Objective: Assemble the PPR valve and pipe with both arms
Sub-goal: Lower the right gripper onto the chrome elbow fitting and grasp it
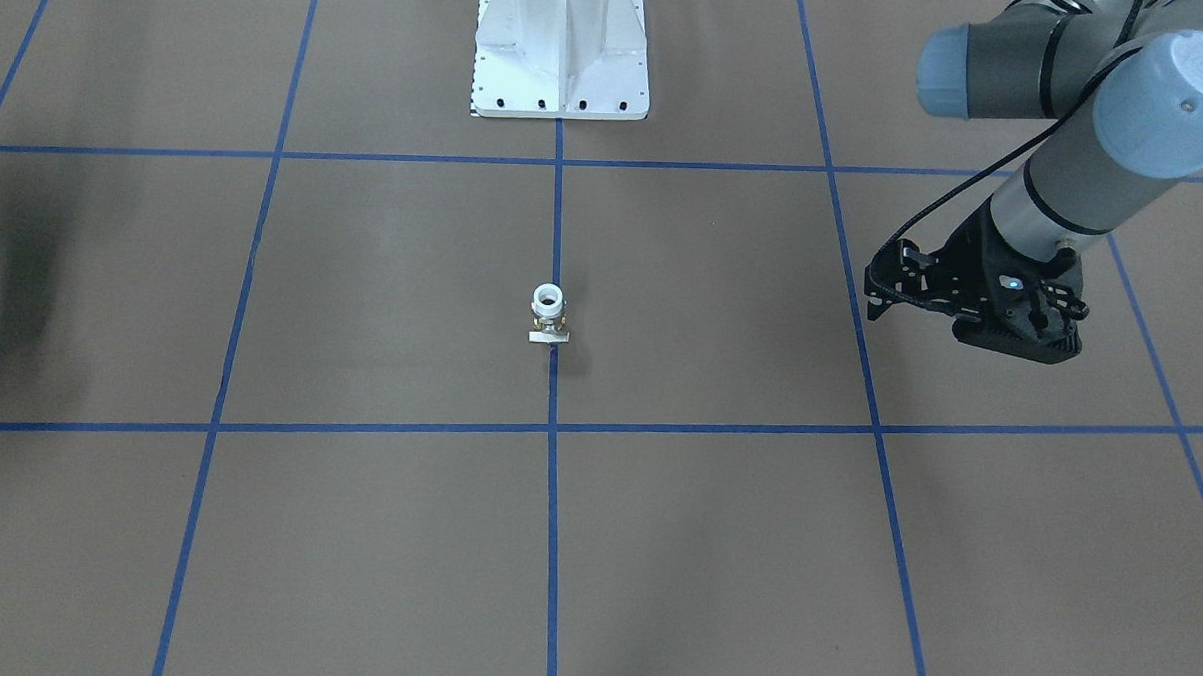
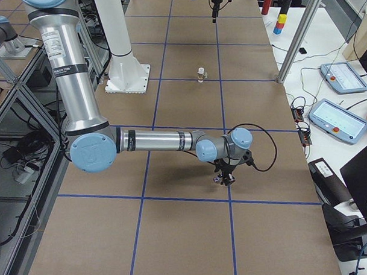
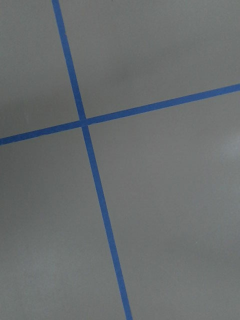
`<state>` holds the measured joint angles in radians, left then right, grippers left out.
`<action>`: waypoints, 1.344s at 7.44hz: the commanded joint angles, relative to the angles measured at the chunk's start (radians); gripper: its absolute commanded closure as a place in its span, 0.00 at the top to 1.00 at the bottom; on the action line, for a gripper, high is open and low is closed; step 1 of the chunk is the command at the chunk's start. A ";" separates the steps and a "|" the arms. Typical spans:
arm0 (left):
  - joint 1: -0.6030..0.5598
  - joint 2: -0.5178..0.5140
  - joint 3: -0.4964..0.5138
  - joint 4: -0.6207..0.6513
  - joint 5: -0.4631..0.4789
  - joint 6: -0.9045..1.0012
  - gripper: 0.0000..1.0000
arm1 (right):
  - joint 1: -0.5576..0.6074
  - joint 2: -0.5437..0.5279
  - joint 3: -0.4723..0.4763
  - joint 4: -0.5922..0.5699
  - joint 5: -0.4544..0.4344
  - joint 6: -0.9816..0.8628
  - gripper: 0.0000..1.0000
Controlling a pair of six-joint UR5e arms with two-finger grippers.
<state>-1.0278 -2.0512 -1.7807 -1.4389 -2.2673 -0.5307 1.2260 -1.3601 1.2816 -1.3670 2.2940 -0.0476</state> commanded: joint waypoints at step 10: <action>0.002 -0.003 0.001 0.002 -0.001 -0.003 1.00 | -0.003 0.006 -0.004 -0.004 -0.001 -0.002 0.20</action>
<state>-1.0266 -2.0536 -1.7783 -1.4379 -2.2687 -0.5337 1.2226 -1.3591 1.2779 -1.3704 2.2933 -0.0493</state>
